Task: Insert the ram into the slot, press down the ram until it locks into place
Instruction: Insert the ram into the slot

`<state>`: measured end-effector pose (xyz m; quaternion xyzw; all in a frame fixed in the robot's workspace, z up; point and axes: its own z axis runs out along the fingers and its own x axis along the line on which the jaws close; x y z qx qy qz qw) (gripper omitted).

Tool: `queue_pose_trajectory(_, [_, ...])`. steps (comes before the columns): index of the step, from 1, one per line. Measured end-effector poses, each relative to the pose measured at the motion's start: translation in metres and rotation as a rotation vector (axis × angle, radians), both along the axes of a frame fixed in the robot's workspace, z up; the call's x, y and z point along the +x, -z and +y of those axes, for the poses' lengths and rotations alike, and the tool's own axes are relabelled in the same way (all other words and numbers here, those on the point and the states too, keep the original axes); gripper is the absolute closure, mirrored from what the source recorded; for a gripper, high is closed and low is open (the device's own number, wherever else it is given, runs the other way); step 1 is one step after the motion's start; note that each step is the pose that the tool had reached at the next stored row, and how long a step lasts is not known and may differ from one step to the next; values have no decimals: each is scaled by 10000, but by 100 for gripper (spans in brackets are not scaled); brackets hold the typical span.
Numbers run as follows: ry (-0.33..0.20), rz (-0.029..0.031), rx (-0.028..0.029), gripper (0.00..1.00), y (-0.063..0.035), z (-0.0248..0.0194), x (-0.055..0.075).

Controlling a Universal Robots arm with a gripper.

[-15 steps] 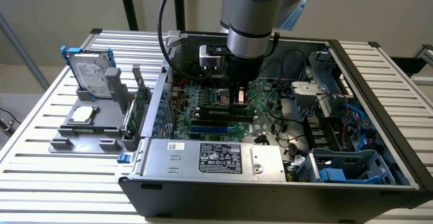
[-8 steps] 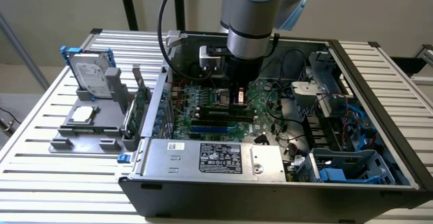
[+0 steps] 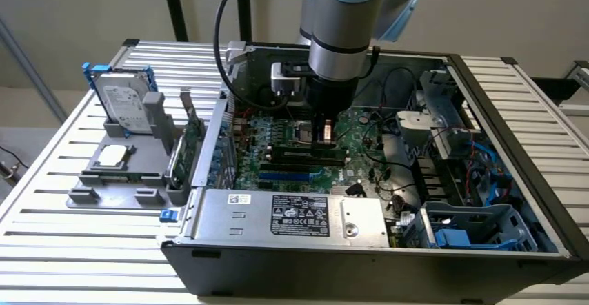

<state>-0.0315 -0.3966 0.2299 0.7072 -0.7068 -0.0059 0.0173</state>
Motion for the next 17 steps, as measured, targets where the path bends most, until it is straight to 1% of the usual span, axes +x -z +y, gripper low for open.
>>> queue_pose_trajectory(17, [121, -18, 0, 87, 21, 0, -7])
